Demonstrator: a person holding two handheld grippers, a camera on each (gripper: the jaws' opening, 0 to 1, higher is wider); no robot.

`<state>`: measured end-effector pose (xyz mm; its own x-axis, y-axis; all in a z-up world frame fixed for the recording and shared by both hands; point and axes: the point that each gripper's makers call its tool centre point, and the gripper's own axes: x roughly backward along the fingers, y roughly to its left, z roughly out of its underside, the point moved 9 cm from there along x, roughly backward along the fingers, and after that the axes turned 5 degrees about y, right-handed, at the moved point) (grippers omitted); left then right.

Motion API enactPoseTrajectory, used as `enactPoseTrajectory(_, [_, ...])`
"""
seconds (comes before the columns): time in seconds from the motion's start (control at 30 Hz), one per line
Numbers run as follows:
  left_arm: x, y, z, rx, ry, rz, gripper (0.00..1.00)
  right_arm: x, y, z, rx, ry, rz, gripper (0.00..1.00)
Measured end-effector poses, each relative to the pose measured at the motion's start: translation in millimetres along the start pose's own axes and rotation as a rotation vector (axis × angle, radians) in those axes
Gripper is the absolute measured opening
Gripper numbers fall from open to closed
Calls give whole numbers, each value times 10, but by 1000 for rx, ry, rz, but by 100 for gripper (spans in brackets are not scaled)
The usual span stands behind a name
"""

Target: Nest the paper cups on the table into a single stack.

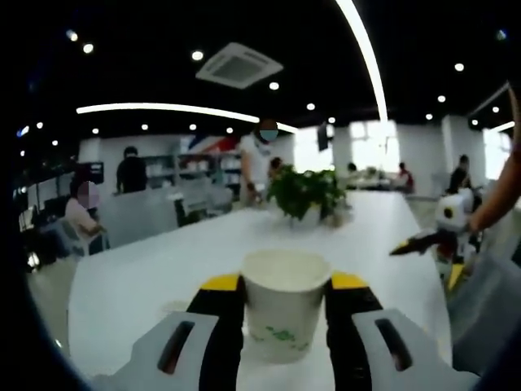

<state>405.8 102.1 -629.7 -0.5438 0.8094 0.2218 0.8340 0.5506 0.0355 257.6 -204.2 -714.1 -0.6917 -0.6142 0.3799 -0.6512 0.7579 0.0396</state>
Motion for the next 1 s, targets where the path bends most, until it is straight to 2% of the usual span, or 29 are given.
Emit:
enactPoseTrajectory(0.57, [95,-328,-1,10,-19,30,38,44,52,-17,-4,-13,-1,100])
enactPoseTrajectory(1.0, [200,-522,-4,51,-50,41,38,47,102,-34,1,-20,-6,100])
